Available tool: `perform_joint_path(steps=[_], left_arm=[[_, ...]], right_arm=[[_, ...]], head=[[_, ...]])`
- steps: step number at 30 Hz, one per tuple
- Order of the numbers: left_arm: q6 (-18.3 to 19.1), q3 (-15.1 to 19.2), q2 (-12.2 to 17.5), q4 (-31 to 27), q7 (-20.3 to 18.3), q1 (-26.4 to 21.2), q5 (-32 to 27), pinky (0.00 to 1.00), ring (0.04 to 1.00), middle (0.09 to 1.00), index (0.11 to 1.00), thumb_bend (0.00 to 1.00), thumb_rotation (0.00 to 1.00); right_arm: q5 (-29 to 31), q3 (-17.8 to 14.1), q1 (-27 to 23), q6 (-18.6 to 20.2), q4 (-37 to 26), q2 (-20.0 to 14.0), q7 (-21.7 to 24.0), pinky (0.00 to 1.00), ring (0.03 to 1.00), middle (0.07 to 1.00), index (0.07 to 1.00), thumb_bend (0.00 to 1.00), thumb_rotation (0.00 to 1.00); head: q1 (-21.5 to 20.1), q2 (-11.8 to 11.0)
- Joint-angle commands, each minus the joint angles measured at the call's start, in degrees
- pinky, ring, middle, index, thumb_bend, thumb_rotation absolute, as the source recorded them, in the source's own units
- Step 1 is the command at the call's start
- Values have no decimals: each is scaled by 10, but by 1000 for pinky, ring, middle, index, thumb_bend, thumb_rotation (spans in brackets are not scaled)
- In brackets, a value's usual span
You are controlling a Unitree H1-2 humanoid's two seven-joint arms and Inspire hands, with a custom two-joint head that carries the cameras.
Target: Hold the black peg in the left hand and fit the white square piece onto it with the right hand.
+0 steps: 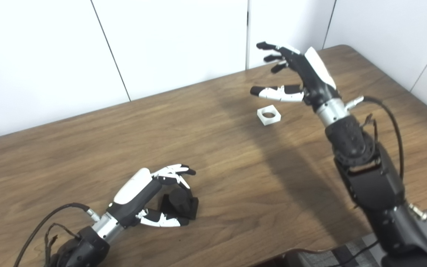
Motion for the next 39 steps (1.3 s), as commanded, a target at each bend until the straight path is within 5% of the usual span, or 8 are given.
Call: perform_joint_path(steps=[1,16,23,32,39], left_arm=[[12,-10,30,26,-21,12,20,751,892,842,492,521,73],[12,-17,33,27,-11,13,20,749,885,832,492,521,74],[12,-15,33,25,-17,15,23,757,889,839,492,521,76],[12,-11,33,21,-16,19,28,758,891,838,492,521,74],[12,-11,34,22,-17,18,25,753,887,837,492,521,75]], right_arm=[[-18,0,-46,3,9,-32,11,732,825,849,792,685,286],[-57,102,-159,19,171,-138,157,716,915,941,788,748,327],[-80,147,-191,26,222,-154,208,805,965,953,804,798,370],[-93,171,-202,41,247,-162,262,826,991,984,820,906,425],[-91,182,-201,53,246,-167,293,847,995,989,831,931,378]], head=[[1,0],[5,-4],[7,-2],[14,0],[18,4]])
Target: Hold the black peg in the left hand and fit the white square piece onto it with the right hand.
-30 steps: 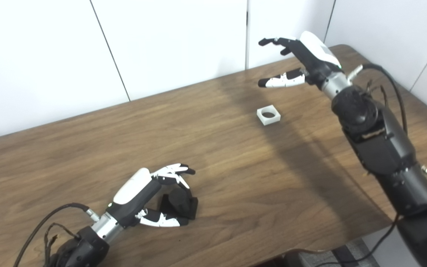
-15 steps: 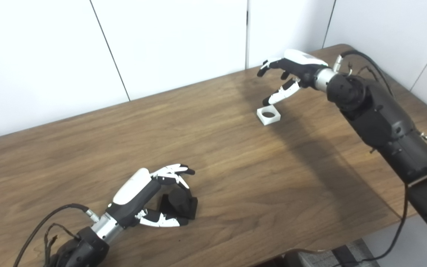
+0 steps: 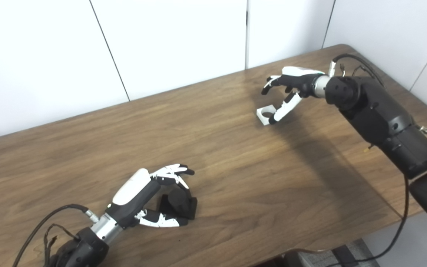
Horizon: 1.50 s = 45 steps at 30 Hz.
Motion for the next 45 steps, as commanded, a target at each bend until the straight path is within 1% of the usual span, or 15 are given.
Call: perform_joint_path(steps=[1,5,9,12,19,24,30,35,45], left_arm=[[12,-7,28,24,-29,17,24,753,887,838,492,521,75],[12,-9,30,25,-27,15,23,757,887,839,492,521,74],[12,-5,30,24,-31,15,24,764,891,840,492,521,76],[13,-3,30,23,-33,16,23,762,892,841,492,521,76],[13,-2,31,20,-32,18,24,760,891,838,492,521,77],[14,1,30,15,-34,25,25,769,891,840,492,521,76],[22,9,29,0,-46,32,25,773,895,846,493,521,77],[24,15,25,-4,-52,35,27,773,892,843,492,521,75],[32,21,20,-8,-60,40,29,789,901,846,492,521,74]], right_arm=[[4,-5,-35,7,-7,-16,9,852,997,992,832,938,379],[9,-2,-35,15,-7,-19,34,870,1000,1000,835,986,375],[4,3,-33,25,-16,-24,53,872,1000,1000,835,990,305],[3,4,-29,23,-19,-25,53,864,1000,1000,832,982,280],[3,2,-18,17,-17,-21,43,865,1000,995,822,950,262],[2,2,-11,3,-12,-16,28,881,1000,989,805,918,256],[-3,2,1,-12,-15,-10,-7,852,966,957,758,864,234],[-11,4,9,-27,-13,-6,-32,904,961,942,719,813,219],[-4,-2,22,-58,6,7,-80,890,929,913,688,779,208]], head=[[-1,0],[1,3],[2,4],[3,7],[9,10],[11,12],[13,16],[16,17],[19,20]])
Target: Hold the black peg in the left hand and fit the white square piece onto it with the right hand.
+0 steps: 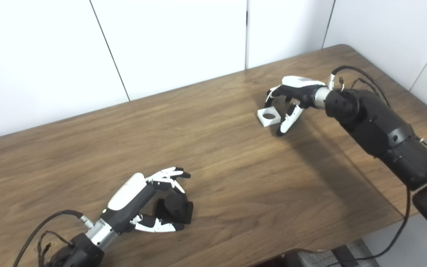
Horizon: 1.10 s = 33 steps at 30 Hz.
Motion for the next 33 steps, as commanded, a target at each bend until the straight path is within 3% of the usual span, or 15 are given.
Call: perform_joint_path(steps=[1,9,12,14,33], left_arm=[[29,-5,17,13,-36,17,24,789,900,845,492,521,74],[22,-3,15,18,-32,18,28,789,894,841,492,522,72],[24,-2,15,15,-34,20,27,794,898,843,492,522,73],[26,-2,15,13,-34,21,28,798,900,845,492,522,74],[28,1,15,8,-38,23,30,787,902,843,492,521,75]], right_arm=[[0,-8,-12,-20,3,2,-24,892,925,907,681,776,203],[-11,-9,-3,-28,11,14,-69,889,906,880,638,718,182],[-14,-8,-1,-26,11,16,-76,888,906,877,520,548,154],[-14,-9,0,-26,13,18,-81,888,905,874,502,523,150],[-22,-11,9,-34,22,24,-125,885,887,833,486,517,143]], head=[[1,1],[5,4],[7,5],[7,5],[13,13]])
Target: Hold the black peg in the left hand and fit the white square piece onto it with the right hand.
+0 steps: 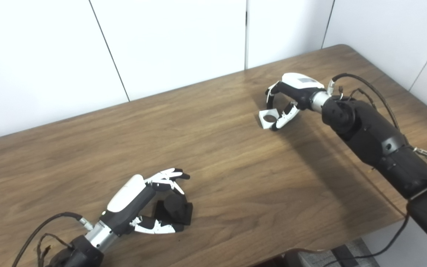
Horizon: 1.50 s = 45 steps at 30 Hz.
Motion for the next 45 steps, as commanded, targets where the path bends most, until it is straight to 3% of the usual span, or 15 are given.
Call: perform_joint_path(steps=[1,8,20,28,35,40,45], left_arm=[[27,-6,16,14,-35,14,26,783,901,843,492,521,75],[37,-6,15,13,-40,11,26,789,904,846,492,522,74],[43,-3,5,43,-40,0,23,791,895,845,493,521,74],[54,2,-16,73,-36,-5,28,798,902,849,492,521,76],[60,6,-36,99,-30,-9,37,786,899,852,491,521,75],[55,2,-44,122,-18,-15,47,773,894,853,492,520,78],[60,1,-50,133,-17,-17,38,781,898,852,492,521,78]], right_arm=[[-12,-4,-7,-6,-3,0,-17,883,885,828,486,517,142],[0,-23,9,-25,-29,1,-45,884,883,803,484,519,137],[32,-72,41,-12,-143,7,-30,851,893,816,483,520,138],[67,-98,73,6,-236,23,-8,804,892,818,482,521,139],[97,-115,95,13,-314,26,19,782,895,818,483,520,136],[120,-113,104,-10,-353,27,27,743,879,805,482,520,137],[124,-98,111,21,-414,47,46,736,882,808,481,519,139]], head=[[0,1],[14,7],[62,17],[113,27],[185,38],[210,41],[221,43]])
